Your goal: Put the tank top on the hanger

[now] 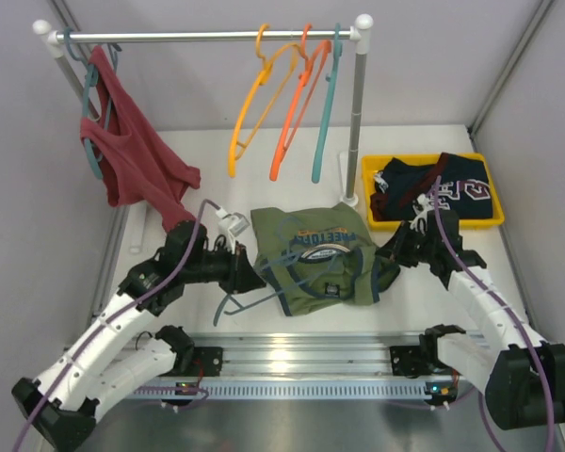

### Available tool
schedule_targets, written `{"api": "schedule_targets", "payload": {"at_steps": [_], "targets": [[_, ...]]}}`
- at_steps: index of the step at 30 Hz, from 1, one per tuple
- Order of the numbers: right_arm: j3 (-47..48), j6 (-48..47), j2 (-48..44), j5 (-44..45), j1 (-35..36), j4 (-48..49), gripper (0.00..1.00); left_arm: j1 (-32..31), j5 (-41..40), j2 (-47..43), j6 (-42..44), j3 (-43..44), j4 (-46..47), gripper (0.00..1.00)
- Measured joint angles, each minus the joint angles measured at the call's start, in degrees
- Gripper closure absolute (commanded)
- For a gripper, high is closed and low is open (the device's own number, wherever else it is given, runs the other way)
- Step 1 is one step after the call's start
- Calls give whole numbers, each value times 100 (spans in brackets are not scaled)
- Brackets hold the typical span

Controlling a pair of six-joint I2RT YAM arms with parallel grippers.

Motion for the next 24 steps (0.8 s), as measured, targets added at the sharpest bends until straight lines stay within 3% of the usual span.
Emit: {"api": "schedule_targets", "payload": {"at_steps": [5,7,14,18,24], "targets": [[2,-146,-7,468,-2,-352,69,-1663,-748,660,-48,4,269,100],[2,-177,-26,640,0,-479,61,-1943,-981,914,-31,11,304,100],[210,-234,-487,1375,332,-951,59,-2004,-1576,1025,133,229,365,100],[350,-85,-610,1875,1311,-979,66,-2004,-1803,1088,243,260,369,100],[332,433,-450,2732,2671,-1056,68,-2006,-1888,1143,354,295,387,100]]}}
